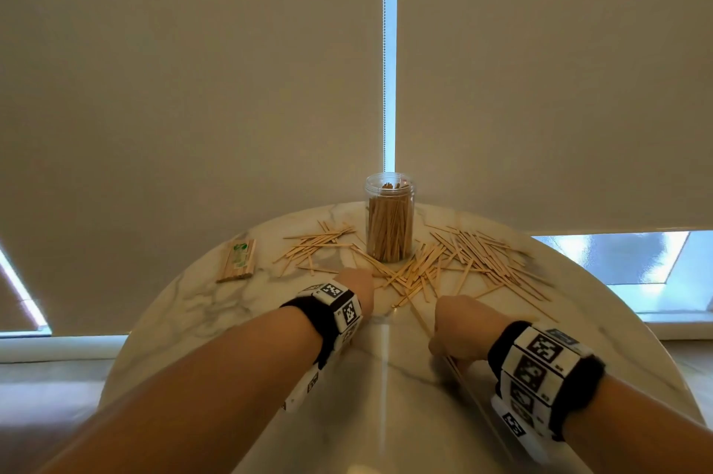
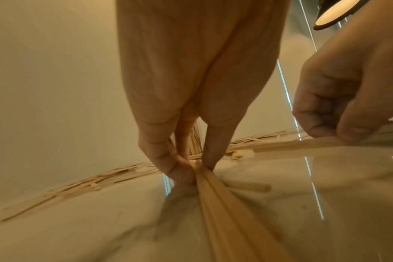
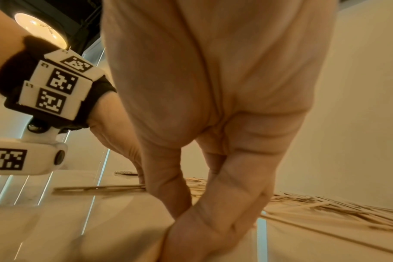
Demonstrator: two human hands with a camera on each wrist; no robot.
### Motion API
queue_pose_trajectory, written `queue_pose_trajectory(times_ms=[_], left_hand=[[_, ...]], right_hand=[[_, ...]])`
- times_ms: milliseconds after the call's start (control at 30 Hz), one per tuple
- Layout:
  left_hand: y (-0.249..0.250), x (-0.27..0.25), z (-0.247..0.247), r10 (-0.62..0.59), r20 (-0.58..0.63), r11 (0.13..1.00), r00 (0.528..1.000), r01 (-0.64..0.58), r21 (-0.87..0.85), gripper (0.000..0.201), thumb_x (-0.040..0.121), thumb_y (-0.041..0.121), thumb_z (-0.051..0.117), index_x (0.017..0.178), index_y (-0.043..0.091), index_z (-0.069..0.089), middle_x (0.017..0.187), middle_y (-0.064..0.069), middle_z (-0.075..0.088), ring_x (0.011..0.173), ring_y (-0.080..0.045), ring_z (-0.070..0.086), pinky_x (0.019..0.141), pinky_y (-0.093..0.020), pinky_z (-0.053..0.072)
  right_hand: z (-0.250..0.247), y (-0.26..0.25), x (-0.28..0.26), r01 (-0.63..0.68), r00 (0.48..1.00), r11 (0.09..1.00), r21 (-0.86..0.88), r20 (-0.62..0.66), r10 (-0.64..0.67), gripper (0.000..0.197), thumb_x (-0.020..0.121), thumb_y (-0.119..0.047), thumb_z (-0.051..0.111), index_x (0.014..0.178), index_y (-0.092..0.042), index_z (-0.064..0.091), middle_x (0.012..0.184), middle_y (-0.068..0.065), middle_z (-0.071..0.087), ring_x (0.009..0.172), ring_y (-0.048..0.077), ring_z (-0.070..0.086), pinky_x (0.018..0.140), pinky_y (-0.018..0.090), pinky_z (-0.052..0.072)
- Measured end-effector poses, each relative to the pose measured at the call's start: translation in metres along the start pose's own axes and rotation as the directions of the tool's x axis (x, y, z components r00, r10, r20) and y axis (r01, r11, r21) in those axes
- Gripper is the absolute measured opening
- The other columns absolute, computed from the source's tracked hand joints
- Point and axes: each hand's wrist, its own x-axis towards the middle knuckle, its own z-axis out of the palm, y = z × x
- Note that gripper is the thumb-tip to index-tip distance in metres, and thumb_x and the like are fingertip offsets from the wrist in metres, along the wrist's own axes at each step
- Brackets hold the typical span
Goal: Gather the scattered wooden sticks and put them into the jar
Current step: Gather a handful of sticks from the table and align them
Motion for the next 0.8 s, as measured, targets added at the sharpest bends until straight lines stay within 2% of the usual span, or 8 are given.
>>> queue_pose_trajectory(times_ms=[167, 233, 300, 400, 567, 633, 700, 800], left_hand=[[-0.011, -0.010, 0.000, -0.068, 0.013, 0.995, 0.998, 0.067, 0.079, 0.040, 0.104, 0.020, 0.049, 0.139, 0.002, 0.048, 0.144, -0.013, 0.051, 0.132, -0.027, 0.051, 0.107, -0.033, 0.041], [-0.016, -0.012, -0.001, -0.077, 0.007, 0.997, 0.997, 0.077, 0.017, 0.038, 0.103, 0.017, 0.050, 0.138, 0.002, 0.050, 0.142, -0.013, 0.054, 0.130, -0.026, 0.053, 0.106, -0.032, 0.044], [-0.021, -0.015, -0.002, -0.097, 0.010, 0.995, 0.995, 0.097, -0.032, 0.037, 0.103, 0.017, 0.050, 0.137, 0.001, 0.050, 0.140, -0.013, 0.054, 0.129, -0.026, 0.054, 0.105, -0.031, 0.044], [-0.027, -0.017, 0.002, -0.099, 0.024, 0.994, 0.995, 0.100, -0.041, 0.035, 0.103, 0.017, 0.048, 0.134, 0.001, 0.052, 0.139, -0.013, 0.056, 0.127, -0.025, 0.055, 0.101, -0.030, 0.045], [-0.038, -0.026, -0.001, -0.137, -0.019, 0.944, 0.990, 0.125, -0.306, 0.033, 0.104, 0.014, 0.043, 0.132, 0.000, 0.054, 0.134, -0.014, 0.058, 0.123, -0.027, 0.057, 0.096, -0.028, 0.046], [-0.044, -0.028, -0.003, -0.156, -0.014, 0.855, 0.988, 0.128, -0.502, 0.032, 0.104, 0.013, 0.041, 0.128, -0.001, 0.058, 0.123, -0.015, 0.062, 0.114, -0.029, 0.061, 0.086, -0.030, 0.045], [-0.050, -0.024, -0.003, -0.129, -0.043, 0.724, 0.991, 0.064, -0.687, 0.029, 0.103, 0.016, 0.039, 0.114, 0.003, 0.062, 0.096, -0.013, 0.062, 0.084, -0.026, 0.060, 0.070, -0.031, 0.043], [-0.049, -0.021, -0.003, -0.137, -0.118, 0.360, 0.984, -0.061, -0.931, 0.020, 0.098, 0.012, 0.038, 0.090, 0.013, 0.056, 0.079, -0.006, 0.058, 0.060, -0.015, 0.047, 0.055, -0.027, 0.037]], right_hand=[[-0.006, 0.003, -0.009, 0.035, 0.999, 0.979, 0.203, -0.006, -0.034, 0.025, 0.090, -0.026, 0.064, 0.105, -0.007, 0.072, 0.100, 0.009, 0.073, 0.083, 0.017, 0.067, 0.071, 0.024, 0.057], [-0.011, 0.002, -0.012, 0.081, 0.996, 0.958, 0.277, -0.051, -0.069, 0.018, 0.090, -0.020, 0.064, 0.099, -0.007, 0.072, 0.096, 0.010, 0.074, 0.087, 0.024, 0.070, 0.077, 0.030, 0.059], [-0.014, 0.000, -0.013, 0.115, 0.991, 0.889, 0.444, -0.114, -0.071, 0.012, 0.089, -0.012, 0.066, 0.095, -0.003, 0.071, 0.084, 0.009, 0.073, 0.082, 0.022, 0.073, 0.080, 0.035, 0.062], [-0.019, -0.005, -0.016, 0.152, 0.984, 0.743, 0.652, -0.173, -0.049, 0.009, 0.090, -0.001, 0.063, 0.096, 0.004, 0.067, 0.076, 0.011, 0.069, 0.064, 0.016, 0.068, 0.071, 0.035, 0.064], [-0.025, -0.010, -0.013, 0.268, 0.954, 0.574, 0.774, -0.294, -0.049, 0.009, 0.088, 0.000, 0.067, 0.096, 0.001, 0.063, 0.091, 0.017, 0.072, 0.079, 0.025, 0.074, 0.074, 0.039, 0.064], [-0.025, -0.014, -0.011, 0.308, 0.943, 0.522, 0.796, -0.328, -0.056, 0.008, 0.088, 0.000, 0.068, 0.094, 0.001, 0.063, 0.089, 0.016, 0.071, 0.079, 0.025, 0.074, 0.075, 0.039, 0.064], [-0.024, -0.020, -0.006, 0.336, 0.933, 0.478, 0.811, -0.356, -0.052, 0.009, 0.087, 0.001, 0.068, 0.095, 0.003, 0.063, 0.086, 0.015, 0.071, 0.075, 0.022, 0.073, 0.074, 0.040, 0.064], [-0.025, -0.031, 0.003, 0.356, 0.926, 0.446, 0.821, -0.374, -0.050, 0.011, 0.087, 0.001, 0.068, 0.095, 0.005, 0.062, 0.085, 0.016, 0.071, 0.072, 0.021, 0.073, 0.073, 0.038, 0.064]])
